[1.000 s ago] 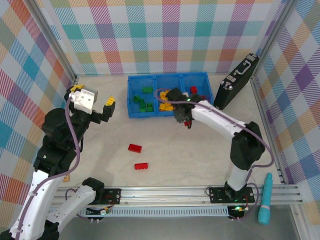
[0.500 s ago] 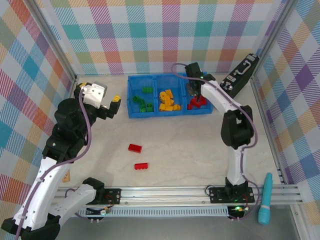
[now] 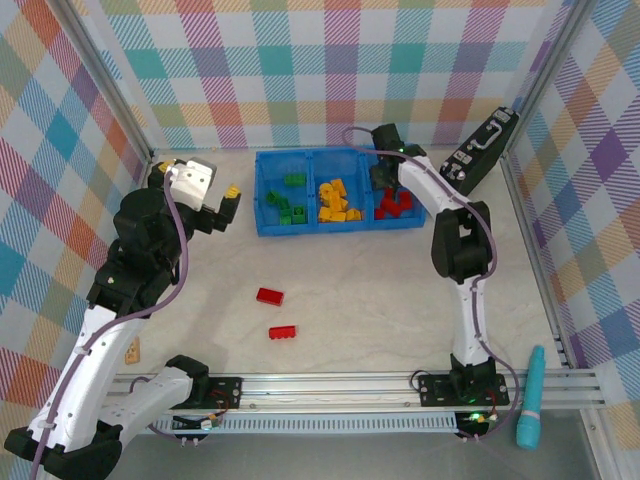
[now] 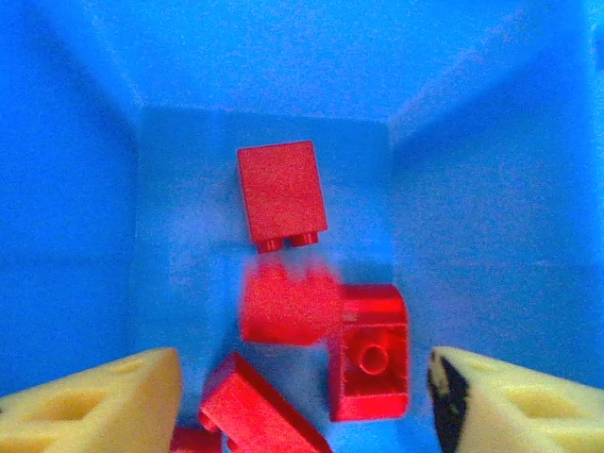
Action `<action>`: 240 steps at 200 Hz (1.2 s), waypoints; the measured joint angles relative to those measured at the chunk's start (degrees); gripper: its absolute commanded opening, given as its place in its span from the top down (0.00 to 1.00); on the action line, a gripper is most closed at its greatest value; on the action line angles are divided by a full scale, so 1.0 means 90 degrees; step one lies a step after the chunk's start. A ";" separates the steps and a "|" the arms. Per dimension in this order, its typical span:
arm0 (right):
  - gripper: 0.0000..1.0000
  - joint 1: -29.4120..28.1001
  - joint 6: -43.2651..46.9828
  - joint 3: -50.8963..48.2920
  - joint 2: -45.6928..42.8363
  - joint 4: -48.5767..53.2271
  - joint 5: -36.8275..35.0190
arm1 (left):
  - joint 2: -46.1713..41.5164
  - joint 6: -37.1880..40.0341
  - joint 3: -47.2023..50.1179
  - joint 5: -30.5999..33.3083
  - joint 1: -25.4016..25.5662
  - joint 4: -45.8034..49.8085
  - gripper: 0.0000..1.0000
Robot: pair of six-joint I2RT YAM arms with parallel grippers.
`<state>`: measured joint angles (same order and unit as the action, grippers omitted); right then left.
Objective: Sort the legos into containers by color
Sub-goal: Place the lego in the container, then pick up the lego from the center of the table.
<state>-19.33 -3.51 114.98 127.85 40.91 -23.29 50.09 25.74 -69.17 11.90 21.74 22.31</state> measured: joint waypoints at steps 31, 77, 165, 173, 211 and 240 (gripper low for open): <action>0.27 -0.0005 0.0413 -0.0738 -0.1078 -0.0214 0.0588 | -0.0053 0.0083 0.0000 0.0141 0.0000 -0.0002 0.00; 0.22 -0.0879 0.1445 -0.2008 -0.3021 -0.0901 0.1778 | -0.0109 0.0080 0.0000 0.0119 0.0000 0.0002 0.00; 0.19 -0.3713 0.3211 -0.3808 -0.2574 -0.2069 0.3458 | -0.0622 0.0075 0.0063 0.0070 0.0000 0.0000 0.00; 0.19 -0.3808 0.3264 -0.3806 -0.2424 -0.2166 0.3553 | -0.0636 0.0075 0.0070 0.0070 0.0000 -0.0002 0.00; 0.17 -0.4044 0.3434 -0.3757 -0.1846 -0.2443 0.3779 | -0.0675 0.0075 0.0087 0.0070 0.0000 -0.0005 0.00; 0.16 -0.4158 0.3490 -0.3701 -0.1494 -0.2635 0.3781 | -0.0675 0.0075 0.0124 0.0070 0.0000 -0.0022 0.00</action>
<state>-56.75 27.90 81.67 114.41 17.19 10.74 44.01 26.41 -68.05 12.53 21.74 22.11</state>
